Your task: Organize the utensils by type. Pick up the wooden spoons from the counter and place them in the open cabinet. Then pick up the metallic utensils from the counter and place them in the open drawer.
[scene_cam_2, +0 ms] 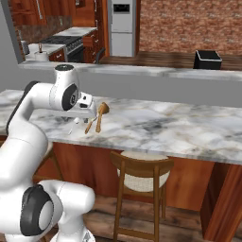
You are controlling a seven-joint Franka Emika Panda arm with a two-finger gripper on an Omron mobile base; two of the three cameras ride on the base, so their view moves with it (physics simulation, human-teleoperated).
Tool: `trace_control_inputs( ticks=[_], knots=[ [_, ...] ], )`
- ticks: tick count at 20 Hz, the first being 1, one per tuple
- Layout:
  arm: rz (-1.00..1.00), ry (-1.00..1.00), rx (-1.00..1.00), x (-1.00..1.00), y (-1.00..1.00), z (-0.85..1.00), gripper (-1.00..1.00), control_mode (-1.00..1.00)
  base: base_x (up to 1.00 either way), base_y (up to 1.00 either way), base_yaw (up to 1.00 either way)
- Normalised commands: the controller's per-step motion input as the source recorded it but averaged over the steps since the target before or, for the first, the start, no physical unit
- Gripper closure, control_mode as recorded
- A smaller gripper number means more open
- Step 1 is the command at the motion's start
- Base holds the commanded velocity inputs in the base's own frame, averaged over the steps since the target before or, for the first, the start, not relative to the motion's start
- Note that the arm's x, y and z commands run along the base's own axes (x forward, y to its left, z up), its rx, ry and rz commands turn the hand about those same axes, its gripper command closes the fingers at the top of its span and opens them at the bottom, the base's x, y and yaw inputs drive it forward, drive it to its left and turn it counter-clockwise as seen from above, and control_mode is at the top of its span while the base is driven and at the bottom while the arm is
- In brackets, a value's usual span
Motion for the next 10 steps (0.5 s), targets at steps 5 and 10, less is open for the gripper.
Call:
trace_control_inputs(
  ticks=[5, 10],
  knots=[
    [0.09, 0.00, 0.00, 0.41, 0.14, -0.21, -1.00, -1.00, 0.00, 0.00, 0.00],
    [0.10, 0.00, 0.00, 0.50, 0.04, -0.22, -1.00, -1.00, 0.00, 0.00, 0.00]
  ],
)
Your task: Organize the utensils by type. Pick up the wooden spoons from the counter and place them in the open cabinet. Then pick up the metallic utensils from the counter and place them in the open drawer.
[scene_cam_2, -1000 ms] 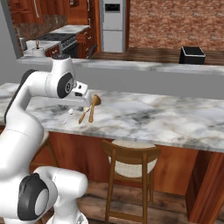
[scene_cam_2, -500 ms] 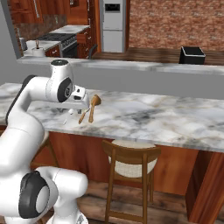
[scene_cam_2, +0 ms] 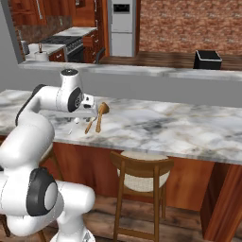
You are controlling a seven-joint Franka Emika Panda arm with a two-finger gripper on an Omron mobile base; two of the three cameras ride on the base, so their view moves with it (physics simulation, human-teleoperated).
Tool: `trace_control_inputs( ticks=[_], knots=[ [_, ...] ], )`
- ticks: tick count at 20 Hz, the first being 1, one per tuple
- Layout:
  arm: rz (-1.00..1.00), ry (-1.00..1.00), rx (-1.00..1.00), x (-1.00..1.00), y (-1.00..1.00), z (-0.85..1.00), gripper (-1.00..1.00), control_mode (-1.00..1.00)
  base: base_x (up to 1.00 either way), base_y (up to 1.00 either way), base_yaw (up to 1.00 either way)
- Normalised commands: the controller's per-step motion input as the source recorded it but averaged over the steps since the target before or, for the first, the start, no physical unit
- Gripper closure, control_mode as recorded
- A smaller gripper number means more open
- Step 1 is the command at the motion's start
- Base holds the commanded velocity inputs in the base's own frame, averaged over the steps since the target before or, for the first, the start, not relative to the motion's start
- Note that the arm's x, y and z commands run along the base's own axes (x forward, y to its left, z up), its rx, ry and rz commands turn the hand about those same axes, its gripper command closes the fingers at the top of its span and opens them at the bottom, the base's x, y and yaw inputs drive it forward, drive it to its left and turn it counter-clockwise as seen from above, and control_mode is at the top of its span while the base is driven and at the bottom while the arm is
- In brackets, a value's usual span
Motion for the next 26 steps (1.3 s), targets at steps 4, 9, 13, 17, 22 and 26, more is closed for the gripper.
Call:
trace_control_inputs(
  ticks=[4, 9, 13, 17, 22, 26],
  knots=[
    [0.10, 0.00, 0.00, 0.50, 0.03, -0.25, -1.00, -1.00, 0.00, 0.00, 0.00],
    [0.09, 0.00, 0.00, 0.49, 0.03, -0.31, -1.00, -1.00, 0.00, 0.00, 0.00],
    [0.08, 0.00, 0.00, 0.43, 0.06, -0.39, -1.00, -1.00, 0.00, 0.00, 0.00],
    [0.07, 0.00, 0.00, 0.41, 0.01, -0.37, -1.00, -1.00, 0.00, 0.00, 0.00],
    [0.06, 0.01, 0.00, 0.38, 0.00, -0.27, -1.00, -1.00, 0.00, 0.00, 0.00],
    [0.05, 0.01, 0.00, 0.39, 0.00, -0.24, -1.00, -1.00, 0.00, 0.00, 0.00]
  ],
)
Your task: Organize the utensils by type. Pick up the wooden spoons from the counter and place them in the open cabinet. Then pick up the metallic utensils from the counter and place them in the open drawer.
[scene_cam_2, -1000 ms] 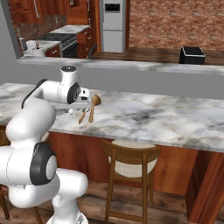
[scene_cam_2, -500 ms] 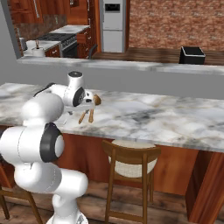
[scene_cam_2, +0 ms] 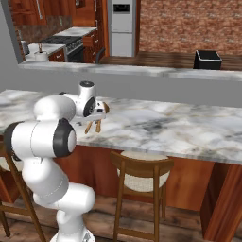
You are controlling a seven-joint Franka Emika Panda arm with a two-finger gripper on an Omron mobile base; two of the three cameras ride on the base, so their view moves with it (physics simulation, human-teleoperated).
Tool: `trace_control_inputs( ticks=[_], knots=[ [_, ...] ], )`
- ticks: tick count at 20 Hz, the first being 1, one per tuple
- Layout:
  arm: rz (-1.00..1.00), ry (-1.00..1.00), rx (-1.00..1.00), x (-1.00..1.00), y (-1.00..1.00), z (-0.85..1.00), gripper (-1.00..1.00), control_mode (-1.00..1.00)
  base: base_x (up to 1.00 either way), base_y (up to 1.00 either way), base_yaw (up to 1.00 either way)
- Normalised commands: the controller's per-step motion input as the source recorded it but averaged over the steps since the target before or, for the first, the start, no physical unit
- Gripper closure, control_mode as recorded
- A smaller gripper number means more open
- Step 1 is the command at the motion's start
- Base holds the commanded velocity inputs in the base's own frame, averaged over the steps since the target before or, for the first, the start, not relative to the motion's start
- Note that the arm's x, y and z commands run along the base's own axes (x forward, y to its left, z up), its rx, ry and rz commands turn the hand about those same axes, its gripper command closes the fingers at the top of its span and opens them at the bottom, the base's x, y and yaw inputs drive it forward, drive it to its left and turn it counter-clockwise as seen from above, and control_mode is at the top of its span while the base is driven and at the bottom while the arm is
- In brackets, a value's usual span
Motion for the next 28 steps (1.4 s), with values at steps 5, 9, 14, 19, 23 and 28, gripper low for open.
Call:
trace_control_inputs(
  ticks=[5, 9, 14, 19, 23, 28],
  knots=[
    [0.03, 0.00, 0.00, 0.40, 0.00, -0.24, -1.00, -1.00, 0.00, 0.00, 0.00],
    [0.02, 0.00, 0.00, 0.40, 0.00, -0.24, -1.00, -1.00, 0.00, 0.00, 0.00],
    [0.00, 0.00, 0.00, 0.35, 0.00, -0.26, -1.00, -1.00, 0.00, 0.00, 0.00],
    [0.00, 0.00, 0.00, 0.32, 0.00, -0.27, -1.00, -1.00, 0.00, 0.00, 0.00],
    [0.00, 0.00, 0.00, 0.26, 0.00, -0.24, -1.00, -1.00, 0.00, 0.00, 0.00],
    [0.00, 0.00, 0.00, 0.24, 0.00, -0.26, -1.00, -1.00, 0.00, 0.00, 0.00]
  ],
)
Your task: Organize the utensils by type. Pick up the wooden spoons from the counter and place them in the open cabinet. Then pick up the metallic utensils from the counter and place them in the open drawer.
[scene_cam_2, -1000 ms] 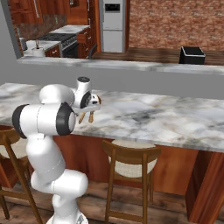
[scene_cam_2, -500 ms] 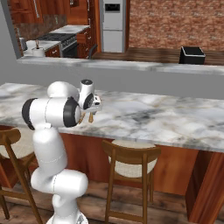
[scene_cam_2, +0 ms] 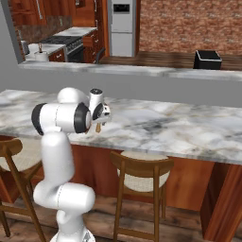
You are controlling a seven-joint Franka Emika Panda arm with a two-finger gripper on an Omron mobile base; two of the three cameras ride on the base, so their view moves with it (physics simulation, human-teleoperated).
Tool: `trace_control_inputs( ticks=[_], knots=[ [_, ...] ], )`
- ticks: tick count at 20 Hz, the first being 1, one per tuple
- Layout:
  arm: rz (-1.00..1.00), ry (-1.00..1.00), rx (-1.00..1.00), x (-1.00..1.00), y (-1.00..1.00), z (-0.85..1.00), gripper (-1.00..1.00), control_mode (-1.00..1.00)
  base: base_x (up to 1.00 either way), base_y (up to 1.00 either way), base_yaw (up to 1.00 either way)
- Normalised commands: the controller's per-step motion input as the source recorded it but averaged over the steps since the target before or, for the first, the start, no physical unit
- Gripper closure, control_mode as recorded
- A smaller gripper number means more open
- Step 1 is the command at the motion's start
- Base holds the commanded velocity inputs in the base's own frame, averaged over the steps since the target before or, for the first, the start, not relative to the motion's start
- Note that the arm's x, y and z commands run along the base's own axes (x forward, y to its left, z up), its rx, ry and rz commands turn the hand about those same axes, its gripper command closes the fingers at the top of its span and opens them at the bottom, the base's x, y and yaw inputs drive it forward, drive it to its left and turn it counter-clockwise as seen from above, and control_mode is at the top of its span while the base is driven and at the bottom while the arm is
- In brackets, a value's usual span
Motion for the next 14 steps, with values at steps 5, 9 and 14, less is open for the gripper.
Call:
trace_control_inputs(
  ticks=[5, 9, 14],
  knots=[
    [0.00, 0.00, 0.00, 0.25, 0.00, -0.25, -1.00, -1.00, 0.00, 0.00, 0.00],
    [0.00, 0.00, 0.00, 0.25, 0.00, -0.25, -1.00, -1.00, 0.00, 0.00, 0.00],
    [0.00, 0.00, 0.00, 0.26, 0.00, -0.23, -1.00, -1.00, 0.00, 0.00, 0.00]
  ],
)
